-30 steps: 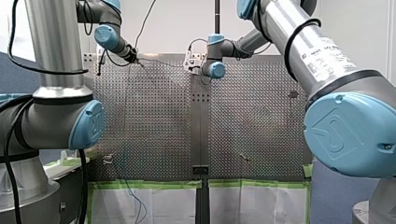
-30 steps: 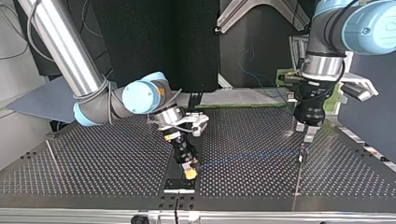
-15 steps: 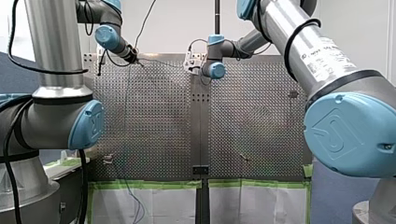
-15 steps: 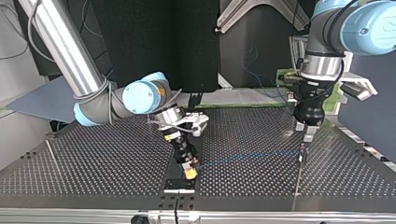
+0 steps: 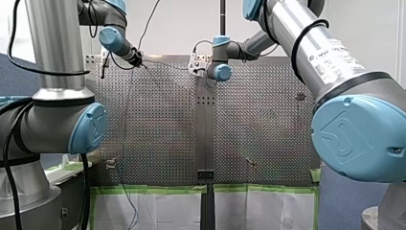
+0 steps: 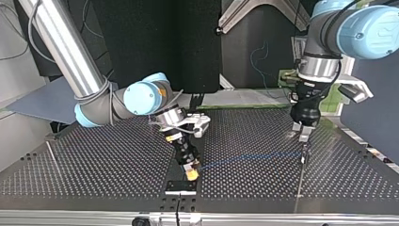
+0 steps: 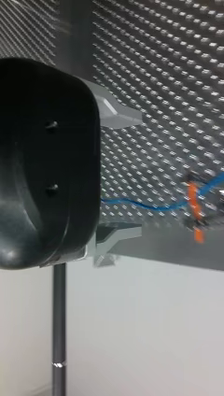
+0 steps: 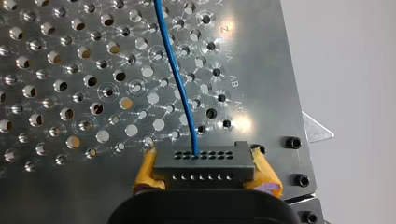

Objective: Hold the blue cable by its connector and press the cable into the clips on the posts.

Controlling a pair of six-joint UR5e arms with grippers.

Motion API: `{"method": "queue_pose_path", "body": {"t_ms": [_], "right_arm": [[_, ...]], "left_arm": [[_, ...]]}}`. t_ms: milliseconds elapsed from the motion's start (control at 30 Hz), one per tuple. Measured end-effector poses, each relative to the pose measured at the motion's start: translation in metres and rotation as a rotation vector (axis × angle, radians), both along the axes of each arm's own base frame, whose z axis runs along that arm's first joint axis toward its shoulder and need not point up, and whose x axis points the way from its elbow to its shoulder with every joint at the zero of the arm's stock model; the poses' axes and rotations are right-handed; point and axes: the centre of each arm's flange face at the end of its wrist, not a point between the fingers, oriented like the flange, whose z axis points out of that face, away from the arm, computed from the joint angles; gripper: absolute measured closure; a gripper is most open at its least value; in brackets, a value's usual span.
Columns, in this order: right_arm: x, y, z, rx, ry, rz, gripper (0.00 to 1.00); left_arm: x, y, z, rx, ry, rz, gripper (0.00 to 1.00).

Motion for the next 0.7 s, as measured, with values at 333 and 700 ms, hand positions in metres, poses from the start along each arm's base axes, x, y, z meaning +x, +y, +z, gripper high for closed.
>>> {"method": "queue_pose_path", "body": {"t_ms": [333, 700], "right_arm": [[-0.001, -0.001, -0.001, -0.001, 0.0, -0.002, 1.0], [-0.001, -0.002, -0.001, 0.0, 0.001, -0.002, 1.0]], "left_arm": [[0.002, -0.032, 0.024, -0.023, -0.057, -0.084, 0.0], [0.025, -0.057, 0.01, 0.006, -0.019, -0.065, 0.0]]}}
